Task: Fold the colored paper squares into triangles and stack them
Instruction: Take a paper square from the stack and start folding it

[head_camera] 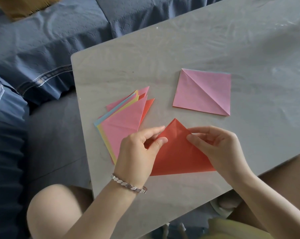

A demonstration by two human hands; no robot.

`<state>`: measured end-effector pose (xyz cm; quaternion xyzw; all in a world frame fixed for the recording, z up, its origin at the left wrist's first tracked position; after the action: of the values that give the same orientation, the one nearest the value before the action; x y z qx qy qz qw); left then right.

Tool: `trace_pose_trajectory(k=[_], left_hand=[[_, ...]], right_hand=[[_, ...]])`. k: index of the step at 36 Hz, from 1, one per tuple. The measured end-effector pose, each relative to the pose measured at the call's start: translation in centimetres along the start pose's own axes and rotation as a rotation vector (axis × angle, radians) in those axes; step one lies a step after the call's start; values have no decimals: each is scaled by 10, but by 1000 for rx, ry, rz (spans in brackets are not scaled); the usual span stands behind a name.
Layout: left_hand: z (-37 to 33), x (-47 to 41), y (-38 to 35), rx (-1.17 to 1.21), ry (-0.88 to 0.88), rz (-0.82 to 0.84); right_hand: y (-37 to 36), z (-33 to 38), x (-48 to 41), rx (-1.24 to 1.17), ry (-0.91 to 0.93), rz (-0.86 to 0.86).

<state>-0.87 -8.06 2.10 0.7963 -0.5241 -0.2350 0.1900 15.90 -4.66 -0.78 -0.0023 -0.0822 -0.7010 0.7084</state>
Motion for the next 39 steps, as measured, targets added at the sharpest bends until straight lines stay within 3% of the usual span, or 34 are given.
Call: trace_pose_trajectory(k=[39], left_hand=[[-6, 6, 4, 96, 43, 12]], right_hand=[[2, 16, 2, 99, 113, 69]])
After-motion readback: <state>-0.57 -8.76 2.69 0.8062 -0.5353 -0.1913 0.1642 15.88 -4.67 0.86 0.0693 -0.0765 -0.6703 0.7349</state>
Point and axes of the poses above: each hand's wrist, its own x-axis away from the middle knuckle, its own y-axis out of the back of the hand, z = x × y, the point moved 7 cm from there along -x, towards the middle knuckle, and after that the axes turned 7 degrees about -z, right-handed, at the moved point
